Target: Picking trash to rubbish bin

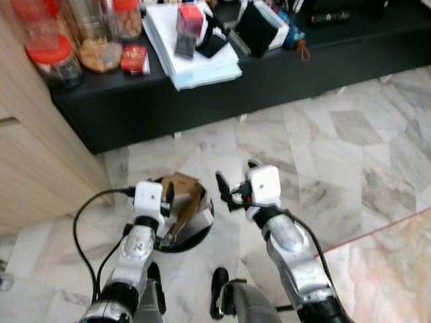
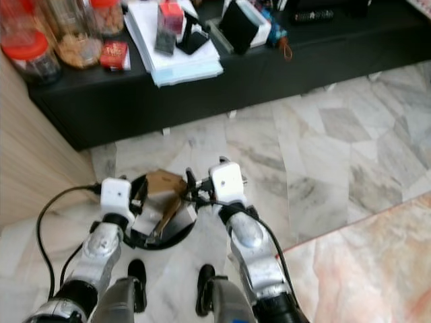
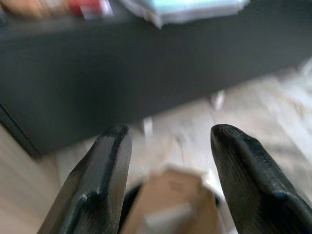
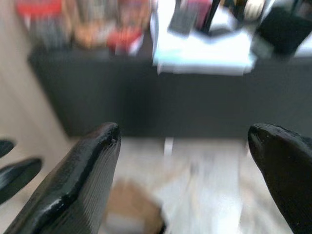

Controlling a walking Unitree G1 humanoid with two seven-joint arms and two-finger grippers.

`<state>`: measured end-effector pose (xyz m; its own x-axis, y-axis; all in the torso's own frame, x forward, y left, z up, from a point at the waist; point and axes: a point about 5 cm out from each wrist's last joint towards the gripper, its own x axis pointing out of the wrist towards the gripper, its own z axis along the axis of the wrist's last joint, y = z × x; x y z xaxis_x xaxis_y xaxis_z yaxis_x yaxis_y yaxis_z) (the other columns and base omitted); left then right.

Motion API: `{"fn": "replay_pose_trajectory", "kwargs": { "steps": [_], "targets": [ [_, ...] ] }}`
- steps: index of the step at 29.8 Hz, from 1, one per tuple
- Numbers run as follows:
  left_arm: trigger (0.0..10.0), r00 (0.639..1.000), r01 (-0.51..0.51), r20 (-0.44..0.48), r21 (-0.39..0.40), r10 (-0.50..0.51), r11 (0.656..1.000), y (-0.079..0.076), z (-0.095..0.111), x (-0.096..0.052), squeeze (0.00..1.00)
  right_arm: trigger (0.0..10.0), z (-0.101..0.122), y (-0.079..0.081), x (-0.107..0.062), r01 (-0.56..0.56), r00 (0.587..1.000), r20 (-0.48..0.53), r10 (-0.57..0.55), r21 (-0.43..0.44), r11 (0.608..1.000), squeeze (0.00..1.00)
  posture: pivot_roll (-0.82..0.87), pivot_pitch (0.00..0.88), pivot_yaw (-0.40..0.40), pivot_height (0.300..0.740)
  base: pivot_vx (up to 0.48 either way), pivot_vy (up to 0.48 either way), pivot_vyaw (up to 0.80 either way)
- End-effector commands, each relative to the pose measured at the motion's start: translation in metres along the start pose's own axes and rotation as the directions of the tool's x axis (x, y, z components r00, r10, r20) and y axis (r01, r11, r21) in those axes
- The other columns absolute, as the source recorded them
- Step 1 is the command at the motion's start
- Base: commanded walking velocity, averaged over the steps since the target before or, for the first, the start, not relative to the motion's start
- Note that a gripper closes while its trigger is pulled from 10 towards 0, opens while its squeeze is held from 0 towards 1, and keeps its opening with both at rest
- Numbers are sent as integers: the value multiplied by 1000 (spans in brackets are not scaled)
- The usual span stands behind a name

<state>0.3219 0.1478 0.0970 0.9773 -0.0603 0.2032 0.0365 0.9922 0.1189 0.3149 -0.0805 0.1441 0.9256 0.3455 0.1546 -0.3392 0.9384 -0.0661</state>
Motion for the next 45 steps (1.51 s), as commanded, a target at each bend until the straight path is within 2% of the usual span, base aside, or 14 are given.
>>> {"fn": "replay_pose_trajectory", "kwargs": {
  "steps": [1, 5, 7, 10, 13, 19, 27, 36, 45],
  "targets": [
    [10000, 999, -25, 37, 2, 25, 1000, -1, 7, -1, 0, 10000, -3, -8, -3, 49, 999, 11, -49, 16, 999, 0, 129, 311, -127, 740, 0, 0, 0],
    [10000, 989, -75, 131, 7, 73, 997, 5, 28, 8, 0, 10000, -1, -26, 3, 121, 992, 31, -121, 12, 993, 0, 142, 278, -114, 740, 0, 0, 0],
    [10000, 987, -82, 141, 10, 80, 997, 5, 30, 8, 0, 10000, 0, -28, 4, 130, 991, 38, -131, 19, 991, 0, 144, 274, -112, 740, 0, 0, 0],
    [10000, 983, -79, 168, 35, 73, 996, 1, 40, 15, 0, 10000, 7, -40, 9, 181, 980, 77, -183, 24, 983, 0, 144, 235, -96, 740, 0, 0, 0],
    [10000, 984, -73, 165, 24, 68, 997, -3, 44, 18, 0, 10000, 8, -43, 11, 196, 975, 99, -198, 30, 980, 0, 147, 210, -86, 740, 0, 0, 0],
    [10000, 986, -72, 152, 13, 70, 997, -4, 44, 23, 0, 10000, 7, -45, 13, 213, 970, 108, -217, 48, 976, 0, 157, 151, -85, 740, 0, 0, 0],
    [10000, 984, -88, 158, 13, 85, 996, -3, 48, 30, 0, 10000, 10, -44, 22, 205, 969, 128, -210, 56, 977, 0, 167, 117, -89, 740, 0, 0, 0],
    [10000, 985, -81, 155, 1, 80, 997, -6, 45, 28, 0, 10000, 7, -42, 23, 197, 971, 127, -203, 57, 979, 0, 168, 114, -96, 740, 0, 0, 0],
    [10000, 985, -70, 158, -11, 71, 998, -11, 46, 28, 0, 10000, 6, -46, 24, 203, 970, 124, -209, 56, 978, 0, 163, 134, -102, 740, 0, 0, 0]
  ]
}}
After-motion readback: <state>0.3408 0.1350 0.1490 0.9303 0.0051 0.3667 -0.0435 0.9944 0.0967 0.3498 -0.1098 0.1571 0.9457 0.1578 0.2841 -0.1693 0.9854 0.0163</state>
